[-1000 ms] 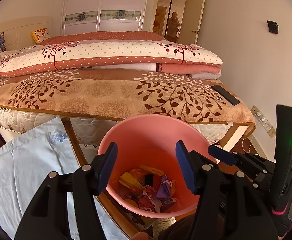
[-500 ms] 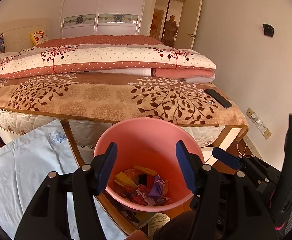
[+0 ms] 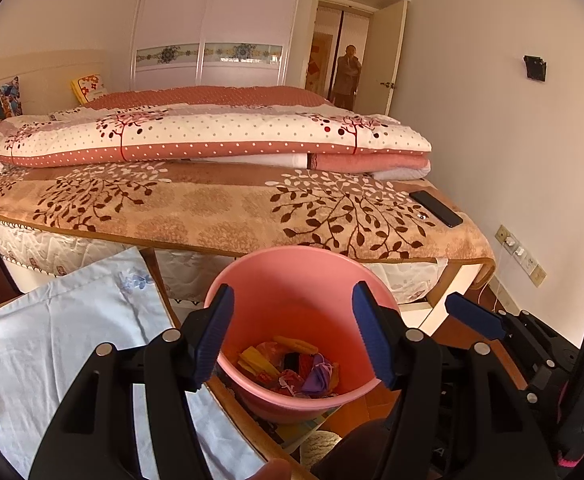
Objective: Collect trash
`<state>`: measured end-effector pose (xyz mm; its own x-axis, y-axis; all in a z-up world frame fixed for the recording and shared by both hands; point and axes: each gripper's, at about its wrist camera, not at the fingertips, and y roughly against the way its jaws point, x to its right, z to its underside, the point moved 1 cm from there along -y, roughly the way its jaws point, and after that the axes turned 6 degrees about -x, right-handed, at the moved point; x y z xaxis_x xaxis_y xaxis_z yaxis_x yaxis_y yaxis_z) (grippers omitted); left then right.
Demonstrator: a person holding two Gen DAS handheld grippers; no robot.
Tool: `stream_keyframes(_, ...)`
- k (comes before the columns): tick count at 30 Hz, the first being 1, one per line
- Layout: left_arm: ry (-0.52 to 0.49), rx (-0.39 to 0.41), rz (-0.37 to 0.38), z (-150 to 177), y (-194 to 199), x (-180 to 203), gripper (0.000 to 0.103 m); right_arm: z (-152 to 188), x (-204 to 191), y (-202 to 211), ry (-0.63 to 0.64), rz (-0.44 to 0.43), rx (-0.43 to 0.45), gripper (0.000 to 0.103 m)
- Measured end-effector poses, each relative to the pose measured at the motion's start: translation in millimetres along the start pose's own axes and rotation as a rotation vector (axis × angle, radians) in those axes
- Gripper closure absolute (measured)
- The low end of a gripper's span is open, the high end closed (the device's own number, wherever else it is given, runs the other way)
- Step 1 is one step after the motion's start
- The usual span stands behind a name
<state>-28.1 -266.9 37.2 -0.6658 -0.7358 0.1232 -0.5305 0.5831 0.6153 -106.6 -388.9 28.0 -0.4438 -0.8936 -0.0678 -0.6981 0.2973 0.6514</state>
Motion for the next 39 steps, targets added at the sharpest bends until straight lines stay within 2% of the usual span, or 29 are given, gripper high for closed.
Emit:
stream_keyframes(18, -0.007, 0.064, -0.062, 9, 36, 2, 0.041, 7, -14, 29, 0.006, 0.009, 0.045, 0.031)
stream_keyframes(32, 0.006, 0.027, -0.106, 21, 33, -7, 0.041, 17, -18, 26, 0.013, 0.015, 0.021, 0.031)
stream_keyframes(39, 0.011, 0.017, -0.103, 23, 31, -9, 0.041, 22, -20, 20, 0.014, 0.019, 0.001, 0.031)
